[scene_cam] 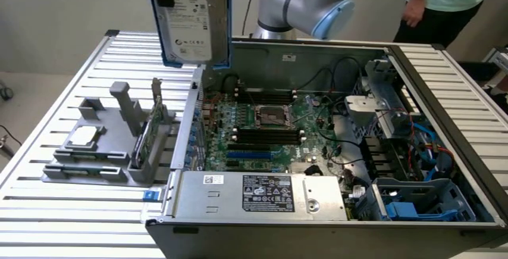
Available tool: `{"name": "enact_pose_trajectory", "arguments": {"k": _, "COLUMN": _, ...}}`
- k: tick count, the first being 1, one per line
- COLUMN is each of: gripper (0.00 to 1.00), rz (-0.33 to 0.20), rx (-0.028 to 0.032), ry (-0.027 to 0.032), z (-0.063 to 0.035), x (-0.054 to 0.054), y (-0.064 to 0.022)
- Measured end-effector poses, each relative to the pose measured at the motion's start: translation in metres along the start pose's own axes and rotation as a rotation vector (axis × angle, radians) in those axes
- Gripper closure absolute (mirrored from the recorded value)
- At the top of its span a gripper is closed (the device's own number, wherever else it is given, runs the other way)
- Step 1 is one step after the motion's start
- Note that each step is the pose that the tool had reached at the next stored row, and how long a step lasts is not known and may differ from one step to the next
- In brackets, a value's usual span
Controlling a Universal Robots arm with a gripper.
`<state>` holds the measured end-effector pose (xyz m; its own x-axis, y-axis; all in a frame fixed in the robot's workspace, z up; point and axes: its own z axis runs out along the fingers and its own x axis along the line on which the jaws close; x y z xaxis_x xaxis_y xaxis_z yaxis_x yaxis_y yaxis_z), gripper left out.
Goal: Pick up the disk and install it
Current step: 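Pick up the disk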
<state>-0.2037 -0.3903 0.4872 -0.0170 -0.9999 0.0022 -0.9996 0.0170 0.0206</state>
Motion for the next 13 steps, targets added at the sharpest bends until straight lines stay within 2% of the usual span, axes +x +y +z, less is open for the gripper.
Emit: {"name": "enact_pose_trajectory", "arguments": {"k": 13, "gripper": 0.67, "rz": 0.000, "rx": -0.0001, "ry": 0.0000, "z": -0.0012, "x": 0.018, "y": -0.0594}}
